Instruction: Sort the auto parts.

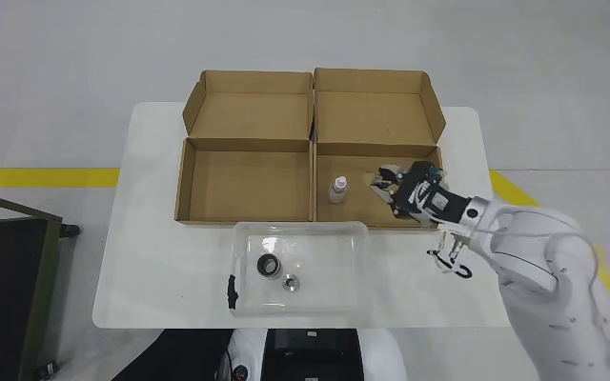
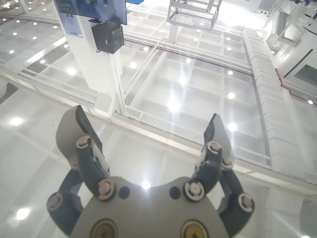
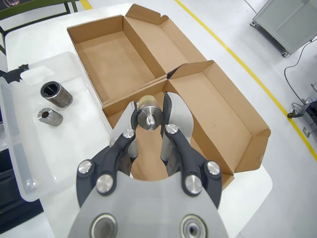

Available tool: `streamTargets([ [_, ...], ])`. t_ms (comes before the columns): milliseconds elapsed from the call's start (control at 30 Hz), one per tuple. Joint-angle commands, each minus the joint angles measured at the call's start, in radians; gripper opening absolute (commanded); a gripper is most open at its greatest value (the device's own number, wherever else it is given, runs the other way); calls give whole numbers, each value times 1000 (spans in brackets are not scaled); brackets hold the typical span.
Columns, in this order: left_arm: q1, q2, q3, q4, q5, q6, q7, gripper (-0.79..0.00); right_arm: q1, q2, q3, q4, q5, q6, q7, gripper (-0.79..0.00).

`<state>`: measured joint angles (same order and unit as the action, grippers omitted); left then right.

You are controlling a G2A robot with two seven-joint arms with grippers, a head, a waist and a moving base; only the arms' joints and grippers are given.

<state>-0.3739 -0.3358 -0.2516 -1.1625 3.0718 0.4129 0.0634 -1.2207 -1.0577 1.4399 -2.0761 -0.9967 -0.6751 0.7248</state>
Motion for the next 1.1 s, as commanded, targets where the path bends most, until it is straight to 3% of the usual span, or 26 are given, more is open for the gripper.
streamTargets([
  [0,0,0,0,0,0,0,0,0,7,1,-14,19,-14,10,18,-785],
  [633,0,0,0,0,0,0,0,0,176,-13,-254,193,-130,119,257,-785],
  [1067,0,0,0,0,0,0,0,0,304,-40,-411,344,-179,151,323,-785],
])
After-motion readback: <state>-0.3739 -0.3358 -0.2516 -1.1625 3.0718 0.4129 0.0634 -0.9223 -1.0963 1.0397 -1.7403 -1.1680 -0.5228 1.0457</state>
